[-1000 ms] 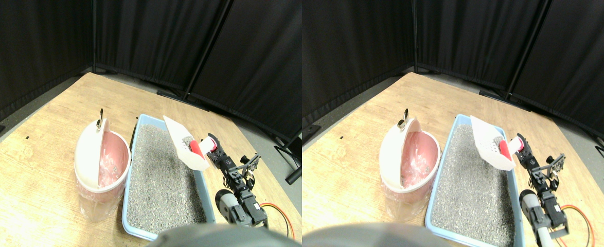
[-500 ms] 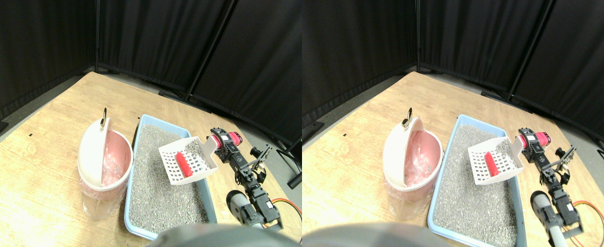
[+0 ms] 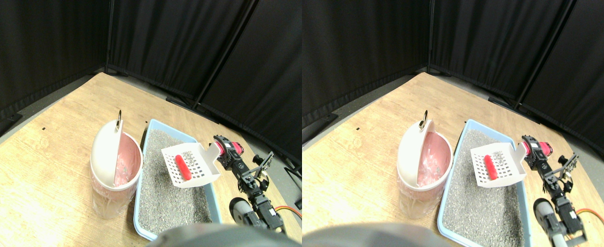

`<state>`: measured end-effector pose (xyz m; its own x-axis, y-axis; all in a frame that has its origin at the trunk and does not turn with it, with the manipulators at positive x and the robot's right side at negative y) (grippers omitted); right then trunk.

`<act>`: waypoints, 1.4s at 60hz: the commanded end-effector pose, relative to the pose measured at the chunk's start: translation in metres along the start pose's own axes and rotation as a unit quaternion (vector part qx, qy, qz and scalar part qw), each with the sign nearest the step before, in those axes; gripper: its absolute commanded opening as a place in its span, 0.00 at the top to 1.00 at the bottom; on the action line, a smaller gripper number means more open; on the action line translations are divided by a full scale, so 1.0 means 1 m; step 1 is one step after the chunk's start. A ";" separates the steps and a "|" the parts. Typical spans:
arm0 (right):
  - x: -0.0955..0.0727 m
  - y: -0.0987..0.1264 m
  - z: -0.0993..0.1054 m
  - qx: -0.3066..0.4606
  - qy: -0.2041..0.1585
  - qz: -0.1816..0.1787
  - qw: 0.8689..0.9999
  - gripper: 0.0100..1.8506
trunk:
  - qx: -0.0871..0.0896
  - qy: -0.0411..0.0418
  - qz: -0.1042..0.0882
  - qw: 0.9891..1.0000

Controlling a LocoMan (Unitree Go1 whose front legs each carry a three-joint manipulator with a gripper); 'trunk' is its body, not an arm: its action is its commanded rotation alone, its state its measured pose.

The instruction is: Scoop (unimanual)

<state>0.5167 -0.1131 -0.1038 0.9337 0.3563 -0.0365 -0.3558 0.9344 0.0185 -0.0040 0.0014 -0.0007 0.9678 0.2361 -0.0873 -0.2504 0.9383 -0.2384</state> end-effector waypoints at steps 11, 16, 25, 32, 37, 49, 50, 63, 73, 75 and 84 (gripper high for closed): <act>0.003 0.020 0.001 0.032 -0.021 0.018 0.999 0.98 | -0.003 0.006 0.031 1.000; 0.006 0.025 0.002 0.035 -0.015 0.024 0.999 0.98 | -0.005 0.005 0.036 0.999; 0.013 0.033 0.006 0.027 -0.024 0.041 0.999 0.98 | -0.010 0.005 0.045 0.999; 0.018 0.039 0.009 0.029 -0.022 0.042 0.998 0.98 | -0.015 0.005 0.053 0.998; 0.022 0.044 0.010 0.031 -0.028 0.055 0.998 0.98 | -0.018 0.004 0.058 0.998; 0.031 0.051 0.013 0.036 -0.023 0.059 0.997 0.98 | -0.022 -0.001 0.069 0.997; 0.031 0.051 0.013 0.036 -0.023 0.059 0.997 0.98 | -0.022 -0.001 0.069 0.997; 0.036 0.057 0.013 0.033 -0.007 0.064 0.997 0.98 | -0.024 -0.003 0.073 0.997; 0.038 0.062 0.011 0.020 0.012 0.065 0.998 0.98 | -0.026 -0.003 0.077 0.997; 0.039 0.063 0.011 0.013 0.016 0.067 0.998 0.98 | -0.029 -0.004 0.083 0.996; 0.041 0.067 0.012 -0.010 0.027 0.088 0.996 0.98 | -0.030 -0.004 0.087 0.996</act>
<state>0.5311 -0.0413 -0.1019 0.8717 0.4699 -0.1389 -0.4726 0.8811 0.0146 -0.0051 0.0045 -0.0013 0.9202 0.3777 -0.1030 -0.3909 0.8721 -0.2943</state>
